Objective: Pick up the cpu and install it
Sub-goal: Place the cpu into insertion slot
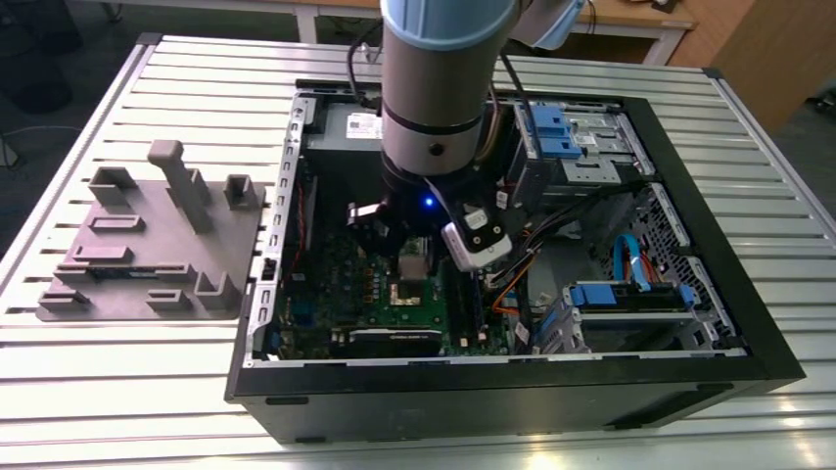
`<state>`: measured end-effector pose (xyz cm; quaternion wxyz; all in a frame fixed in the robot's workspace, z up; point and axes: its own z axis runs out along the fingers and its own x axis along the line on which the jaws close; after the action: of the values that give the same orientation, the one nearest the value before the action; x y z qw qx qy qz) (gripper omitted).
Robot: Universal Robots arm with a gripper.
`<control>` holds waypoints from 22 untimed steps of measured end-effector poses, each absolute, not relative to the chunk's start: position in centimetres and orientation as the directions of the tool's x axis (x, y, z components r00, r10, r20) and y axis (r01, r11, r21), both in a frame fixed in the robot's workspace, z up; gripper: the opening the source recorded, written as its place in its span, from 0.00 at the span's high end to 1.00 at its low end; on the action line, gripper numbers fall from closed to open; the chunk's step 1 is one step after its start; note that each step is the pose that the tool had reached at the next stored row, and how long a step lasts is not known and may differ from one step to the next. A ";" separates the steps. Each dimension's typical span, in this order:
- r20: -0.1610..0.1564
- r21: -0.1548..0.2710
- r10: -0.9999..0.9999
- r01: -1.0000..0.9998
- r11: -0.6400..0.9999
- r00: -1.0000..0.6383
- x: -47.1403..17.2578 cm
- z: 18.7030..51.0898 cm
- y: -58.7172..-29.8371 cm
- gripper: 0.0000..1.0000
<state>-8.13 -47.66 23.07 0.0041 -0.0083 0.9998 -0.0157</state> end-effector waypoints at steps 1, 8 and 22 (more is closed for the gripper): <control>-0.008 -0.031 -0.017 -0.016 0.999 -1.000 -8.2 22.9 -47.7 0.53; -0.008 -0.031 -0.016 -0.016 0.999 -1.000 -8.3 21.6 -48.1 0.53; -0.008 -0.031 -0.022 -0.021 0.999 -1.000 -8.6 20.3 -48.2 0.53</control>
<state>-8.63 -48.19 20.32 0.0041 -0.0108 0.9998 -0.0156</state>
